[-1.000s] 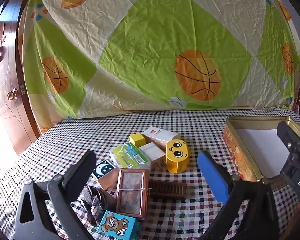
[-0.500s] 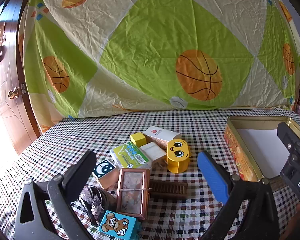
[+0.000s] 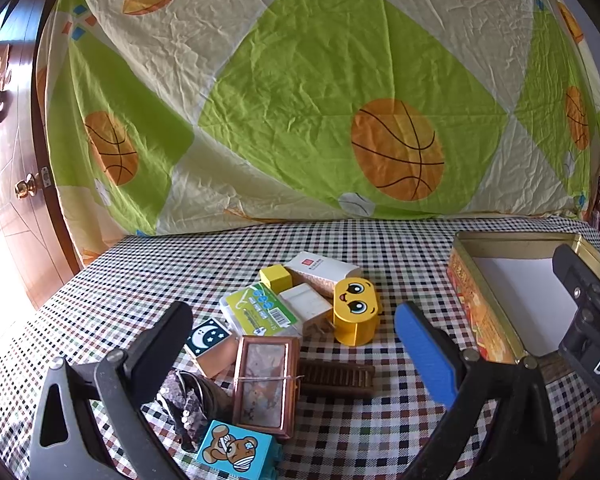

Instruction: Organize rigid objects

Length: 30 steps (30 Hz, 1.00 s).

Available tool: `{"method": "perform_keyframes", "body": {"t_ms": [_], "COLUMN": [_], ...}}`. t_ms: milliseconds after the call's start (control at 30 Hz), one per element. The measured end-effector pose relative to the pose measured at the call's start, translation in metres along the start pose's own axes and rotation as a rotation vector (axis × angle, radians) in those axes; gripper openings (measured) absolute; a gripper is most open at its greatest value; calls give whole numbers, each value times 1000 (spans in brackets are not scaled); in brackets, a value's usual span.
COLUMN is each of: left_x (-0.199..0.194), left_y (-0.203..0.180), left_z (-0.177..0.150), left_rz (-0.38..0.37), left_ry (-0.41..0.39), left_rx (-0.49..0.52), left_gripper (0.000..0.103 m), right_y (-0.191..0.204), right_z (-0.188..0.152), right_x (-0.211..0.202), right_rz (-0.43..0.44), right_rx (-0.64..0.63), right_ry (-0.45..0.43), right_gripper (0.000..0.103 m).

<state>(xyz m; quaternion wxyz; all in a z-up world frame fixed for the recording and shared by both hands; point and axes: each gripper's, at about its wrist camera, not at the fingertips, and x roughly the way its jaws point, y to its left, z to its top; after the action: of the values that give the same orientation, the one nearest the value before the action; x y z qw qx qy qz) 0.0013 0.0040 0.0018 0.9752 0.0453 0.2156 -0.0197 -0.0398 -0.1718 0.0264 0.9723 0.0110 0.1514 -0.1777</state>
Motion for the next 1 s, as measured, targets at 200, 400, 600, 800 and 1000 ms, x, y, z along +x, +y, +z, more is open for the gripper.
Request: {"method": "perform_keyframes", "body": {"t_ms": [200,400,600,800,1000], "left_x": [0,0,0,0,0], "left_y": [0,-1,-1,-1,-2], "left_z": [0,0,0,-1,-1], "left_rz": [-1,-2,-4,-4,-8], "left_ry": [2,0,1,2,-1], "left_rx": [1,-2,-3,-3,-5], "left_gripper": [103,103,103,103,103], "right_y": [1,5,2,2,2], "right_z": [0,0,0,1,0], "right_x": [0,-1,-1,0,0], "right_rz": [0,5,5,9,31], "right_rx": [0,-1,-2,-5,-6], "right_ry": [0,-1,-2,-3,-2], "right_gripper": [103,103,103,103,103]}}
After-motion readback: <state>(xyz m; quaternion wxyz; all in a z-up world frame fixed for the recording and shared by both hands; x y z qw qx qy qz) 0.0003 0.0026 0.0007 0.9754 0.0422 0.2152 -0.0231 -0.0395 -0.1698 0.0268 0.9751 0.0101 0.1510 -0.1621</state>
